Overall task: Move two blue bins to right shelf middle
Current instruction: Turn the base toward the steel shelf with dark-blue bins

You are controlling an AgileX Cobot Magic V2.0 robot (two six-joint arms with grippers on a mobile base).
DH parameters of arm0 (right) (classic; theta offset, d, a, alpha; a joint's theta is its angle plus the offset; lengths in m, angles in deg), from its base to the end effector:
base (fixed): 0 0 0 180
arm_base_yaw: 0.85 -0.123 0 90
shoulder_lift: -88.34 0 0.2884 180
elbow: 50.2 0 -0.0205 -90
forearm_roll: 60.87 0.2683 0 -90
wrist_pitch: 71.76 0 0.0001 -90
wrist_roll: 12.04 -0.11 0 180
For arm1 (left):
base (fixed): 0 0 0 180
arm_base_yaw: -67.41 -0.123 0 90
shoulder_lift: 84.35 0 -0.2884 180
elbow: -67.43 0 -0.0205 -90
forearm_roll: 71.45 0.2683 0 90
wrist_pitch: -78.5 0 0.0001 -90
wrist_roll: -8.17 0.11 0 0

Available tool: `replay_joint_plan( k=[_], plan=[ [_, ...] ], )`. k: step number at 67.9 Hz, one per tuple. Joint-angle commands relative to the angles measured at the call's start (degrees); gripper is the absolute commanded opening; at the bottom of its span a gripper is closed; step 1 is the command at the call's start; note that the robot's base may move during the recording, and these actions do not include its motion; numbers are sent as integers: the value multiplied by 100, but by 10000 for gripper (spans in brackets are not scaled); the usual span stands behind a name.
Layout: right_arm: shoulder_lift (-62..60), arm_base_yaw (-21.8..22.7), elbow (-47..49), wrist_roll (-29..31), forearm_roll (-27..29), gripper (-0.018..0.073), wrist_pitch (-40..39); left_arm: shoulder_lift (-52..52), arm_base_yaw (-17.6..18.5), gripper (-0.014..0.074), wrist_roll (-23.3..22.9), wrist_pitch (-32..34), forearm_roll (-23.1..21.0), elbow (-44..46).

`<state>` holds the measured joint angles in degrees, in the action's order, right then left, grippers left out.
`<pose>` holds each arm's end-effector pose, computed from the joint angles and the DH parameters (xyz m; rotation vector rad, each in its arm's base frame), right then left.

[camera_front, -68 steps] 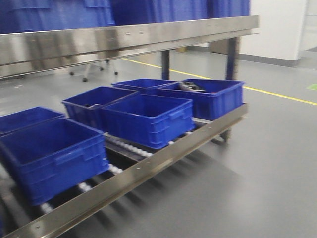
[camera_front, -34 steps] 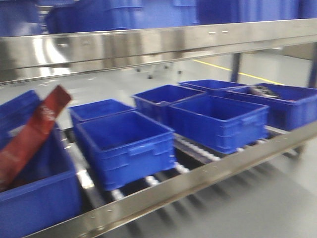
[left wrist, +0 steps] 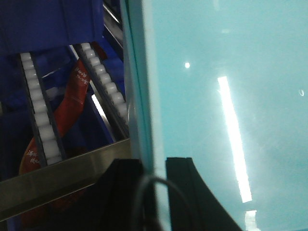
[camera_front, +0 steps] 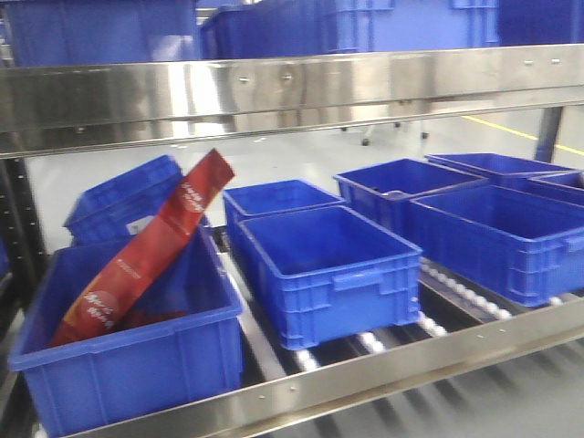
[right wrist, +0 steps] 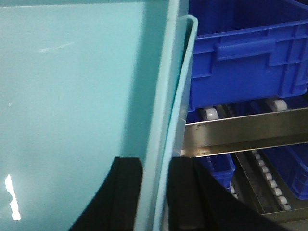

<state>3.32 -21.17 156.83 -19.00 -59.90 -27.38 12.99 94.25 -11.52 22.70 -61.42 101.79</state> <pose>0.3444 0.1289 0.4882 -0.2257 1.9623 0.3314 0.3304 -0.1494 0.4974 0.1425 2.0682 -0.2906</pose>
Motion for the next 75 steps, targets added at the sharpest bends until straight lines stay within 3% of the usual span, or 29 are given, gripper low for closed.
replay_joint_plan(
  k=[1, 75],
  plan=[
    [-124, 27, 111, 40, -38, -153, -511, -127, 25, -111, 1, 459, -40, 110],
    [-124, 27, 111, 40, -38, -153, -511, -127, 25, -111, 1, 459, -29, 110]
  ],
)
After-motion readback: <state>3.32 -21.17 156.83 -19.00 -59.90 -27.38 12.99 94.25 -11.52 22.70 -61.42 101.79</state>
